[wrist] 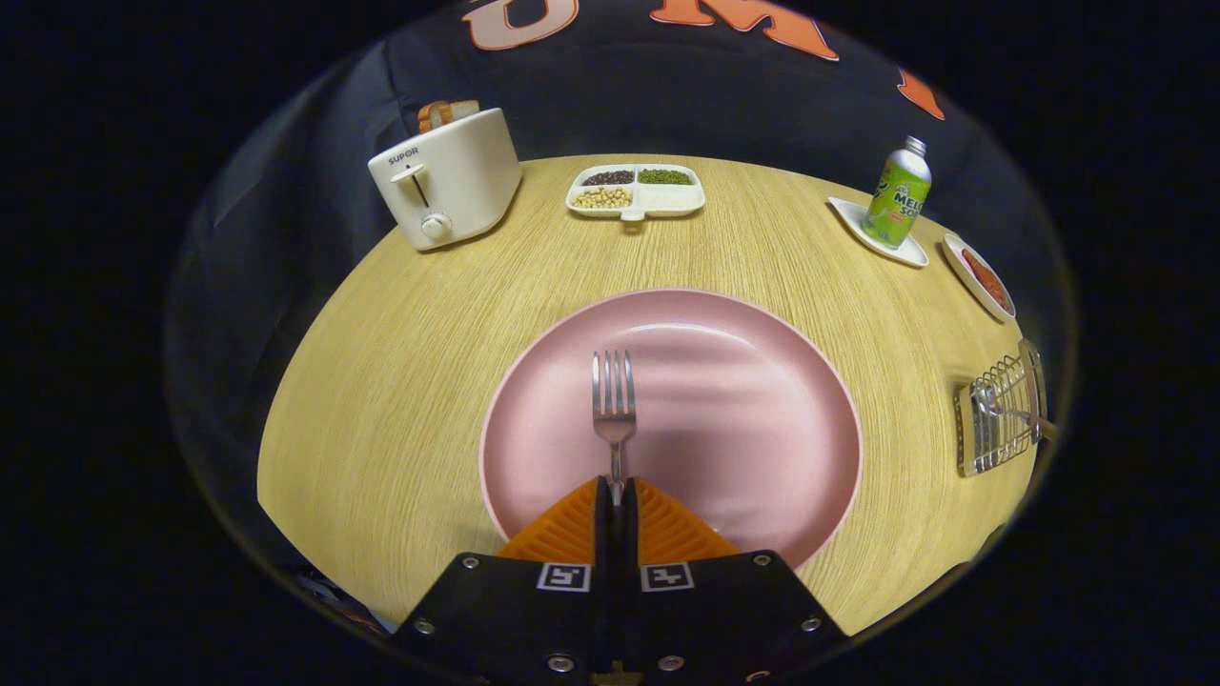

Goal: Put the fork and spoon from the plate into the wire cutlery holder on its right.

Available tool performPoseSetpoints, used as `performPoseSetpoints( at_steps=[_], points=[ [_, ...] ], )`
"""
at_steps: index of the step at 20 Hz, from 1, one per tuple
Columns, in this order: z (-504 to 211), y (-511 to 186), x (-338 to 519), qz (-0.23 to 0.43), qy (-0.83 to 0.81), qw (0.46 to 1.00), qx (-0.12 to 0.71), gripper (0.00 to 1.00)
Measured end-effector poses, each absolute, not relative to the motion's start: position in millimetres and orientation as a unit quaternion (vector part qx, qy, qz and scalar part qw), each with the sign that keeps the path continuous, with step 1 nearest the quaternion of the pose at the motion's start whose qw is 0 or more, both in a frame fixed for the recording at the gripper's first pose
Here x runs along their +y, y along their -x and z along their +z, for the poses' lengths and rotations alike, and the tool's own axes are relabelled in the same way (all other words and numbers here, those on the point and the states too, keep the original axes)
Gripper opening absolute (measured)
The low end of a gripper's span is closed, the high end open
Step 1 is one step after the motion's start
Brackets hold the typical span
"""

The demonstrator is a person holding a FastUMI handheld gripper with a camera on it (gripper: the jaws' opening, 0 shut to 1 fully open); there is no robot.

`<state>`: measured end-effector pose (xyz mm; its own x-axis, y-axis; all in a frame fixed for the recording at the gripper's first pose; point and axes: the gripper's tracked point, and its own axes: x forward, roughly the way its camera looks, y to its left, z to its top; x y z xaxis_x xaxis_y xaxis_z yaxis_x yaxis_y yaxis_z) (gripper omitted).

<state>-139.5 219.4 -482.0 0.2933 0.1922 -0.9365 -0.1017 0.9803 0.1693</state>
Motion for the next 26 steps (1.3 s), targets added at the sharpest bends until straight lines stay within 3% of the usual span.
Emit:
performPoseSetpoints(
  at_steps=[12, 26],
  points=[
    [-399.5, 101.8, 107.2, 0.032, -0.025, 0.856, 0.515, 0.05],
    [-349.4, 102.6, -74.9, -0.085, -0.037, 0.866, 0.492, 0.05]
  ],
)
